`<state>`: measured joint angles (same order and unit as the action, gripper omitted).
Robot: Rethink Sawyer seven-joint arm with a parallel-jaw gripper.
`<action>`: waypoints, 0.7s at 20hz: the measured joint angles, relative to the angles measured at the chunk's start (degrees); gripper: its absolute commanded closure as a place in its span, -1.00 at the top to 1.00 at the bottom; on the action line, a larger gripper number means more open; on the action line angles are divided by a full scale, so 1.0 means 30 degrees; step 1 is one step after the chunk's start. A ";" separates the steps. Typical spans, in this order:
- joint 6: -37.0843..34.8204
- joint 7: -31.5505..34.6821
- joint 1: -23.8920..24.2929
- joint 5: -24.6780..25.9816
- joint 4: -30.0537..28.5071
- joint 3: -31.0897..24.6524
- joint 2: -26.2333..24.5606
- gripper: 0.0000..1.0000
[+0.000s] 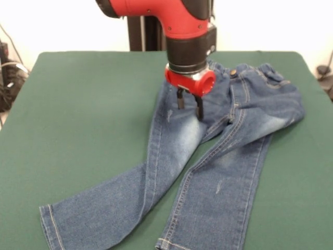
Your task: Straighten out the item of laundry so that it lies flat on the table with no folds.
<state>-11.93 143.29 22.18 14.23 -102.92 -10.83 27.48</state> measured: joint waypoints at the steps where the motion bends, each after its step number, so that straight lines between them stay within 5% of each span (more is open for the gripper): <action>1: -0.0066 0.0000 0.0039 0.0000 -0.0006 0.0003 0.0079 1.00; 14: -0.1537 0.0000 0.0499 0.0776 -0.0199 0.0966 0.3649 1.00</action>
<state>-16.54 143.29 23.68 16.56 -103.52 -7.94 38.43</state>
